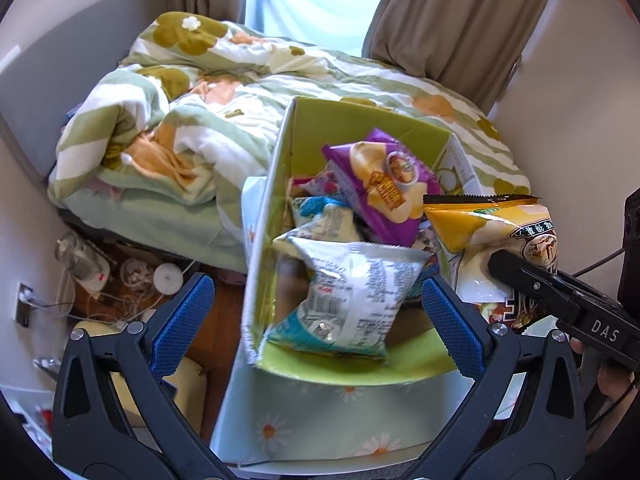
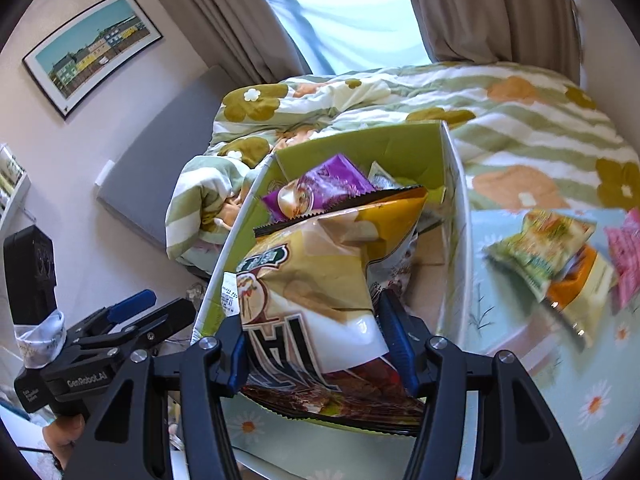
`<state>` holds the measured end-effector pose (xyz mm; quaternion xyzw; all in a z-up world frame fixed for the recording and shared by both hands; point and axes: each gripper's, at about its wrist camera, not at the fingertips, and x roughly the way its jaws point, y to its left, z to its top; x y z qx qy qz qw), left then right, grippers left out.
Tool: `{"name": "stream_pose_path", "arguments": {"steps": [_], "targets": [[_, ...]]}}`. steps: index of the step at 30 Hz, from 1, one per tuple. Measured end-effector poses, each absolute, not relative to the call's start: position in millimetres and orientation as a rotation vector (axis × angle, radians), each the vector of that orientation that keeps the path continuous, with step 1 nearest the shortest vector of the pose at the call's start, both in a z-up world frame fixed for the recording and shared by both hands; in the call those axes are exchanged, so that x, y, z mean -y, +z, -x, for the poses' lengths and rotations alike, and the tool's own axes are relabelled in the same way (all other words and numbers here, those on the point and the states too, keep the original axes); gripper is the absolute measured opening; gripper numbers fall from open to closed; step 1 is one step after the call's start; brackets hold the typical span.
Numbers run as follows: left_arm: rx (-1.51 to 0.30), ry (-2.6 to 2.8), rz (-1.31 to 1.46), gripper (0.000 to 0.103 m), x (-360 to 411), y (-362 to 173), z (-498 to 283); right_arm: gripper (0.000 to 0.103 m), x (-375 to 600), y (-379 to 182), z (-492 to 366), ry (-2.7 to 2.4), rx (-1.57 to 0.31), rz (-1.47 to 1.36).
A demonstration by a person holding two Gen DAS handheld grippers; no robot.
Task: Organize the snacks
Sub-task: 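Carry both bags over the green box and release them inside, then move both tools back to the table toward the corn bag and pink bag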
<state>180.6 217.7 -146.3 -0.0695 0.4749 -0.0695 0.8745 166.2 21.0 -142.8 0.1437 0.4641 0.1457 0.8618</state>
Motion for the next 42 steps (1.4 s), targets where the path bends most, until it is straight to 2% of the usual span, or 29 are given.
{"name": "stream_pose_path", "arguments": {"steps": [6,7,9,10,11,20,29,42], "targets": [[-0.977,-0.137,0.156,0.103,-223.7,-143.8,-179.4,0.055,-22.5,-146.3,-167.0,0.209,-0.98,-0.239],[-0.978,-0.138,0.153,0.103,-223.1,-143.8,-179.8,0.058,-23.5,-146.2,-167.8,0.19,-0.983,-0.215],[-0.977,-0.142,0.145,0.103,-220.4,-143.7,-181.3,0.074,-24.7,-145.9,-167.6,0.161,-0.978,-0.182],[-0.977,-0.145,0.142,0.103,-218.8,-143.8,-181.6,0.094,-24.6,-144.9,-165.8,0.151,-0.964,-0.176],[-0.977,-0.149,0.137,0.103,-216.7,-143.9,-181.2,0.103,-23.8,-144.3,-163.8,0.151,-0.953,-0.175],[-0.992,-0.177,0.118,0.103,-201.3,-148.8,-176.8,0.103,-14.4,-143.8,-146.1,0.145,-0.951,-0.146],[-0.948,-0.185,0.103,0.103,-179.8,-126.2,-168.2,0.103,12.0,-120.9,-129.8,0.161,-0.908,-0.194],[-0.859,-0.251,-0.011,0.103,-51.0,-85.8,-163.6,0.103,132.8,-74.4,-102.9,0.082,-0.784,-0.199]]}}
